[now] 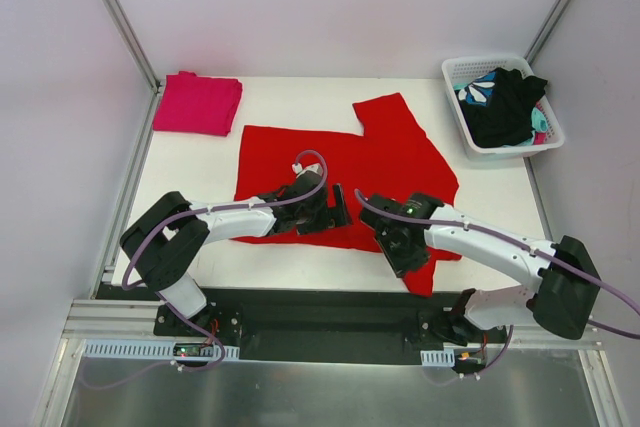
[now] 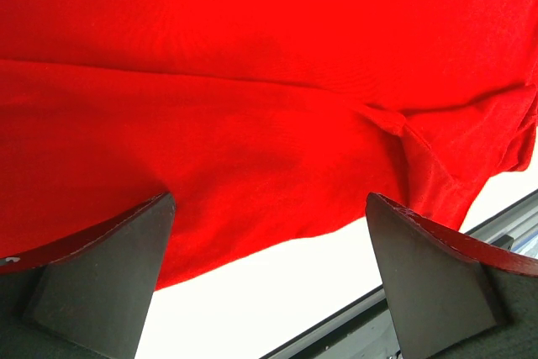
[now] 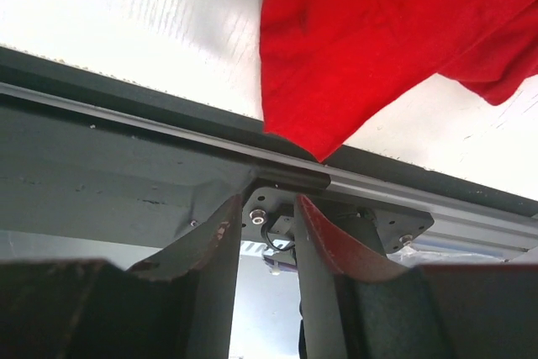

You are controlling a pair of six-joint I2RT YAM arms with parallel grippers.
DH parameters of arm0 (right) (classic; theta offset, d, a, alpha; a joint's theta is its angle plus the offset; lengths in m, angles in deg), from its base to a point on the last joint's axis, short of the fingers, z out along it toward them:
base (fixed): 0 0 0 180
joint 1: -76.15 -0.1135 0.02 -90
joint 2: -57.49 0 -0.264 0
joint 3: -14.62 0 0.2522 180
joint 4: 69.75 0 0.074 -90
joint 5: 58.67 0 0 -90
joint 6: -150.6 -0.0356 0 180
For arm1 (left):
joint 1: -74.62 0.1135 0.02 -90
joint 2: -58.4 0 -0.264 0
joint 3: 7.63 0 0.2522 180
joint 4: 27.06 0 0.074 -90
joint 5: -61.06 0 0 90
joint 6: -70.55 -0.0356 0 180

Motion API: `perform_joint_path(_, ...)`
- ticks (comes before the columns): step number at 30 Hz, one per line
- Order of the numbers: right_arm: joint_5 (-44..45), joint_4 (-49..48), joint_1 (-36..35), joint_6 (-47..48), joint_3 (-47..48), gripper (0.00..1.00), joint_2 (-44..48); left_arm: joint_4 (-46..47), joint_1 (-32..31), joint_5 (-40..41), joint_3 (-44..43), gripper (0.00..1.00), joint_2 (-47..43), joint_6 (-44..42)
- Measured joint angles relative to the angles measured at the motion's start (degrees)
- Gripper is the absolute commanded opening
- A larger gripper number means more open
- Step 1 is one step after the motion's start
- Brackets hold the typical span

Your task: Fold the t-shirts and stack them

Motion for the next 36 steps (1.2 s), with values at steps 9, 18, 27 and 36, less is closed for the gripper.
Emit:
perform_joint_path(9,4.0,-4.4,1.5,-3.0,-0.7,0.30,-0.5,-0.1,0.0,0.0,-0.2,0.99,0.1,0.0)
perform_joint_path(18,5.1,-18.9,15.2,-5.6,-9.3,0.27,-0.3,-0.2,0.0,0.0,-0.2,0.99,0.1,0.0)
perform_joint_path(27,4.3,-26.1,19.4,-6.2,-10.9,0.27,-2.5,-0.2,0.0,0.1,-0.2,0.99,0.1,0.0)
perform_joint_path(36,4.3,-26.2,22.8,-5.6,-11.0,0.30,-2.3,-0.2,0.0,0.1,-0.2,0.99,0.1,0.0)
